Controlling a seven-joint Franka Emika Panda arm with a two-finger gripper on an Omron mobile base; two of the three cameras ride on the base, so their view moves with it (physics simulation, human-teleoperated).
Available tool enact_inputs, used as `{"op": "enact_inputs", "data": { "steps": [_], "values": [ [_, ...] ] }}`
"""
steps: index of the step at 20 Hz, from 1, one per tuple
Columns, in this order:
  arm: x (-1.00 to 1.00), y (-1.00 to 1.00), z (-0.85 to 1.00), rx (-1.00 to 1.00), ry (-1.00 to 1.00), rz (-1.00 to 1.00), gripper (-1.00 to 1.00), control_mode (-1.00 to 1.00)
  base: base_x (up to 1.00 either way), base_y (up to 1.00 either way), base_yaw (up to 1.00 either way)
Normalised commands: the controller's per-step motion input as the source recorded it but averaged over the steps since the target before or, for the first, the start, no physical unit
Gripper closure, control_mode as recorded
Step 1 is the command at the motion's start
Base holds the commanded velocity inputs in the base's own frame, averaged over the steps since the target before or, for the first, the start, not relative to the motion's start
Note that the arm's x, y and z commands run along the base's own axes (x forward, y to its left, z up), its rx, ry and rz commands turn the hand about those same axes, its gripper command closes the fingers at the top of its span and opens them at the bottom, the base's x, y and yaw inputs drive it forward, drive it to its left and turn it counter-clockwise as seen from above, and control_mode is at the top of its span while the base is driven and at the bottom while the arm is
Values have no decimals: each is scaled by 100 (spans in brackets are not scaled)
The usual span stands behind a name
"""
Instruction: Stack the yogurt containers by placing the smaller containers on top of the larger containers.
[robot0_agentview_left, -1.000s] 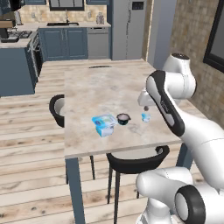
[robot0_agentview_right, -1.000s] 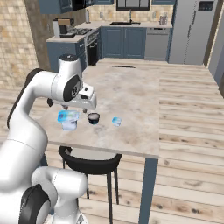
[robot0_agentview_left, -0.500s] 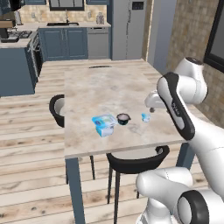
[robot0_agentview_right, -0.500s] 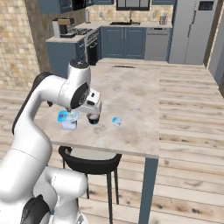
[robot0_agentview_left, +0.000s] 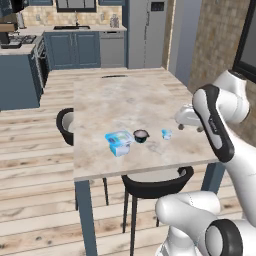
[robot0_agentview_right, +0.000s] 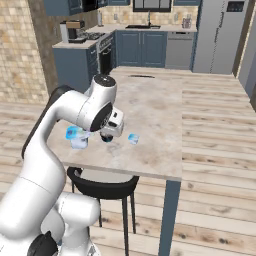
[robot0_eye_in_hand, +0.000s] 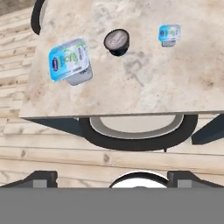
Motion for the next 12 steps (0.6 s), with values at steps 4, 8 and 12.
{"op": "enact_inputs", "data": {
  "steps": [4,8,12],
  "values": [
    [-1,-20,-8,8,-2,0,-100,-100,0,0,0],
    [0,-11,-8,6,-2,0,-100,-100,0,0,0],
    [0,-3,-10,4,0,0,-100,-100,0,0,0]
  ]
}}
